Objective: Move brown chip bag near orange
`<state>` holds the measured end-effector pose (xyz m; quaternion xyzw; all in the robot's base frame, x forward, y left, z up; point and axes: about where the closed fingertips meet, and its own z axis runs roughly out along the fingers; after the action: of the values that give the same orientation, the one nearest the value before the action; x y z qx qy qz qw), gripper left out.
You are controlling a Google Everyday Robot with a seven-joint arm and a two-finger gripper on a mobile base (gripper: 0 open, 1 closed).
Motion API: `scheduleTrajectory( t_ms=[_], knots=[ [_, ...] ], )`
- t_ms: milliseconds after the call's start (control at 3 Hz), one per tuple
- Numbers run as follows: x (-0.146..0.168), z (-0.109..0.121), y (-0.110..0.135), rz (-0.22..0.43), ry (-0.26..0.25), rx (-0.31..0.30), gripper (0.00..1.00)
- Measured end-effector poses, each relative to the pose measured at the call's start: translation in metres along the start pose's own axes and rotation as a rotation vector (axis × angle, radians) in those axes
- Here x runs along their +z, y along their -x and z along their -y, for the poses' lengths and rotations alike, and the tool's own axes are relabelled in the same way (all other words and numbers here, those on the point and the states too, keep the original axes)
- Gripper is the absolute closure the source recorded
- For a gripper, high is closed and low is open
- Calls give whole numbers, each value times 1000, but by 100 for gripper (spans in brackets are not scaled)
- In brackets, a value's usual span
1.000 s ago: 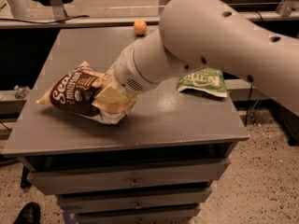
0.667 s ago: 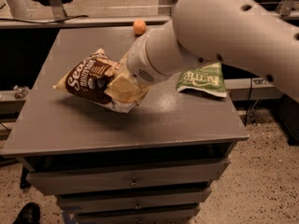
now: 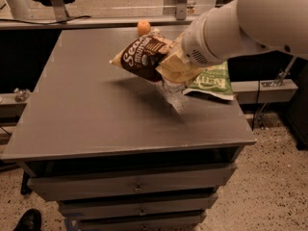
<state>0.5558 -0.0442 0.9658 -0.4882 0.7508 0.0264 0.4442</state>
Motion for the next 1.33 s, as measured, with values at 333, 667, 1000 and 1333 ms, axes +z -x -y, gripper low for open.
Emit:
scheduleTrajectory(
  t_ms=[333, 667, 1000, 1333],
  knots=[
    [-23, 65, -35, -69, -103, 11, 100],
    [-23, 66, -35, -69, -104, 11, 100],
    [-15, 100, -41, -62, -157, 29, 100],
    [5, 151, -54, -63, -221, 69, 100]
  ],
)
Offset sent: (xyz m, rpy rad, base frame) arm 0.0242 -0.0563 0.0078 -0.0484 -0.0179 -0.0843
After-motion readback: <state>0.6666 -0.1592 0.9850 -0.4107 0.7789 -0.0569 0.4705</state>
